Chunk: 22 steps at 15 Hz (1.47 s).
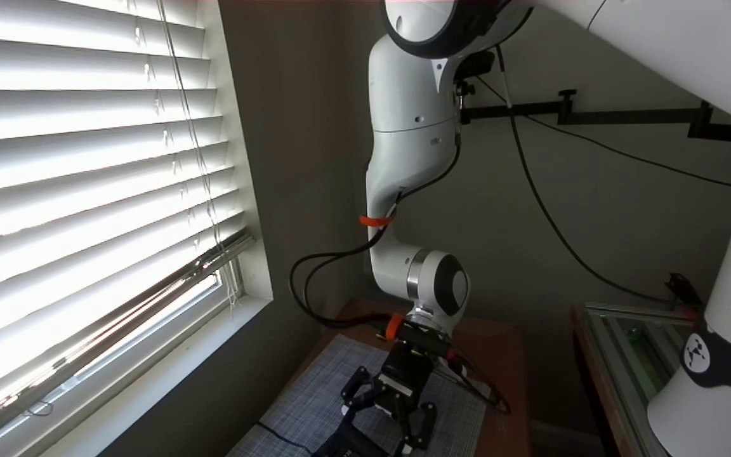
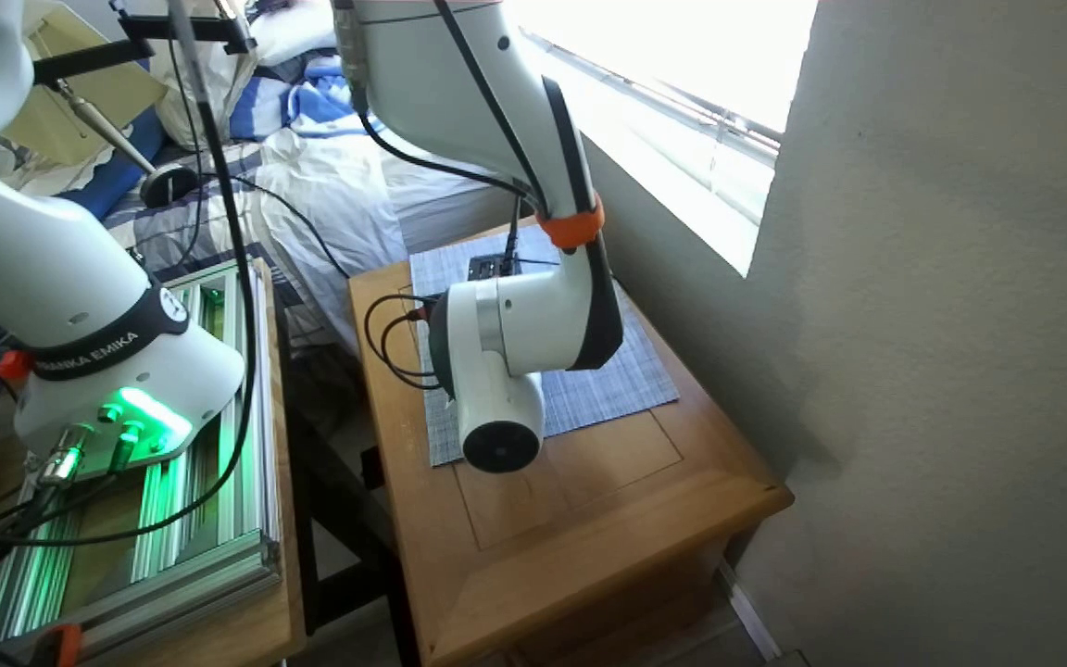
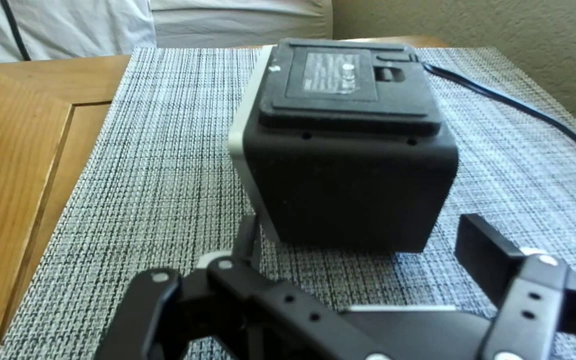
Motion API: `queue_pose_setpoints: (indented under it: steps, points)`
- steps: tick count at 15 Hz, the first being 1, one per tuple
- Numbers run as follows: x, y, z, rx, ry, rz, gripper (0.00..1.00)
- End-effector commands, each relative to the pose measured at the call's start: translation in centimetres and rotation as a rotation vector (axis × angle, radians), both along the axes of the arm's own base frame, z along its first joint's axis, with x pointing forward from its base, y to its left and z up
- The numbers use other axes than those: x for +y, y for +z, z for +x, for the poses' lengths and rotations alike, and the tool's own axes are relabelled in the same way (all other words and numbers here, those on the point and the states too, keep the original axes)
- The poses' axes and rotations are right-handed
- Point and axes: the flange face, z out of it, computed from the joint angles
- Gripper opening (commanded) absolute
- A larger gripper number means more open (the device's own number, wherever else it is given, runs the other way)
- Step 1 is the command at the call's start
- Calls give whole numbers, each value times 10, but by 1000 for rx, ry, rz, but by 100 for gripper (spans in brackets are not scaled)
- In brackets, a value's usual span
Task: Flip the black device over
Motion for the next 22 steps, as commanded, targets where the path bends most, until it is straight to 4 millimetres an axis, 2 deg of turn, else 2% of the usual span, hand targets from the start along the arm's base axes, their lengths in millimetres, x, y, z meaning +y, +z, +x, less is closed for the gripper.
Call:
queue_pose_setpoints:
  steps: [1,16,22]
  points:
    - [-2,-4,-3,15,16,12,100]
    - [8,-7,-12,26,6,77,100]
    - [11,-14,-9,10,-36,110,100]
